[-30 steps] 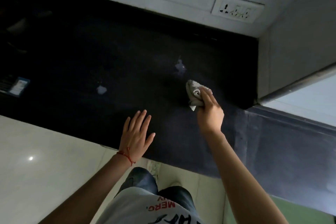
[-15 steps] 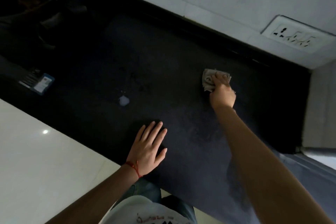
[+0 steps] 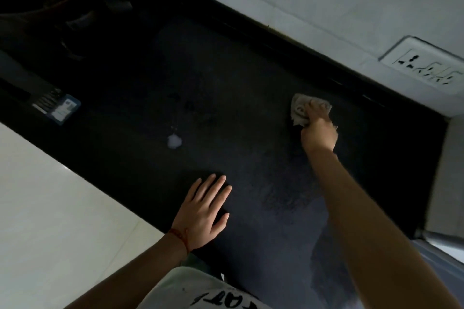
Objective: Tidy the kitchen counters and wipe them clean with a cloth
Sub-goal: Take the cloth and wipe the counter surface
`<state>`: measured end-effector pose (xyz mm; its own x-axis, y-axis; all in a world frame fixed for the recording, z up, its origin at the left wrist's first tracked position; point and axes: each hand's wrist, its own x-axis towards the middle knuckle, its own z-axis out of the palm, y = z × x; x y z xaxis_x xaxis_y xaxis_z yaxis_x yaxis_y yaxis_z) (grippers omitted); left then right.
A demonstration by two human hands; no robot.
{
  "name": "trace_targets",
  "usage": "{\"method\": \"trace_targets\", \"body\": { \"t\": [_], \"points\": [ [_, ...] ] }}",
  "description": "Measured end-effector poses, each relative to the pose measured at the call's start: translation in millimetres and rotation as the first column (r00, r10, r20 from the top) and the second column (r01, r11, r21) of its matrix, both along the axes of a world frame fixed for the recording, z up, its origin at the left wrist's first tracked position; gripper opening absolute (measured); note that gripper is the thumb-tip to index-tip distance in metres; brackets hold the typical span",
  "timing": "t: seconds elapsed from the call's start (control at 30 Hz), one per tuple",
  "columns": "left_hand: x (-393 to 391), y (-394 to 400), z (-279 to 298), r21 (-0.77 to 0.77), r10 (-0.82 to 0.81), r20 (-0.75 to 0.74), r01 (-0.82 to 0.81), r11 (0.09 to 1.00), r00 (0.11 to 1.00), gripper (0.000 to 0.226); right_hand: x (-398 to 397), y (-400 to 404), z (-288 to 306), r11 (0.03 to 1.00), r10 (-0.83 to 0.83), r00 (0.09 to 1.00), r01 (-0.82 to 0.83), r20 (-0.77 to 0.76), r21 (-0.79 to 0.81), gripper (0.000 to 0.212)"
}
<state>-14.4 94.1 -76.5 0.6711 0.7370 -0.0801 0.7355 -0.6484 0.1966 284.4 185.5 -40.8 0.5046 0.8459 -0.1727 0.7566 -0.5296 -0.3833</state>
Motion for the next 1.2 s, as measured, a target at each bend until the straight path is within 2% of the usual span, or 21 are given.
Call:
{"method": "trace_targets", "body": {
  "t": [0.1,0.2,0.27,0.4,0.47,0.53,0.63,0.73,0.83,0.9,0.97,1.2],
  "points": [
    [0,1,0,-0.004,0.008,0.014,-0.008,1.0,1.0,0.056,-6,-7,5,0.999,-0.003,1.0,0.005,-0.029,0.053,0.06],
    [1,1,0,0.0,0.006,0.02,-0.006,1.0,1.0,0.056,-13,-51,3,0.988,0.103,0.994,-0.099,-0.036,0.116,0.064],
    [1,0,0,0.01,0.004,0.025,-0.005,1.0,1.0,0.056,-2,-50,0,0.978,0.16,0.987,-0.158,-0.004,0.137,0.065],
    [-1,0,-1,0.009,0.023,0.029,-0.024,1.0,0.999,0.055,30,21,3,0.996,0.09,0.996,-0.091,-0.023,-0.027,0.059],
    [0,0,-1,-0.003,0.038,0.035,-0.038,0.999,0.999,0.054,34,39,6,0.997,0.066,0.998,-0.066,-0.001,-0.051,0.057],
    [0,0,-1,-0.011,0.044,0.033,-0.044,0.999,0.998,0.053,25,27,2,0.997,0.07,0.997,-0.07,-0.014,-0.013,0.058],
    [1,0,-2,-0.027,0.043,0.017,-0.043,0.999,0.999,0.054,10,-14,-8,0.979,0.18,0.984,-0.179,-0.001,0.101,0.06],
    [0,-1,-3,-0.016,0.036,0.02,-0.035,0.999,0.999,0.054,25,-7,-8,0.965,0.241,0.97,-0.243,0.035,0.099,0.06],
    [0,-2,-4,0.001,0.043,0.039,-0.043,0.999,0.998,0.053,43,38,-2,0.992,0.126,0.992,-0.126,0.021,0.0,0.057],
    [0,-1,-4,0.004,0.039,0.04,-0.039,0.999,0.998,0.053,46,58,1,0.999,0.043,0.999,-0.043,0.002,-0.012,0.054],
    [0,-1,-4,0.013,0.039,0.048,-0.04,0.999,0.998,0.053,42,59,-1,0.999,0.037,0.999,-0.037,0.024,-0.005,0.054],
    [1,0,-3,0.037,0.042,0.067,-0.045,0.998,0.997,0.054,24,-10,-13,0.93,0.323,0.944,-0.33,0.066,0.163,0.062]
  ]
}}
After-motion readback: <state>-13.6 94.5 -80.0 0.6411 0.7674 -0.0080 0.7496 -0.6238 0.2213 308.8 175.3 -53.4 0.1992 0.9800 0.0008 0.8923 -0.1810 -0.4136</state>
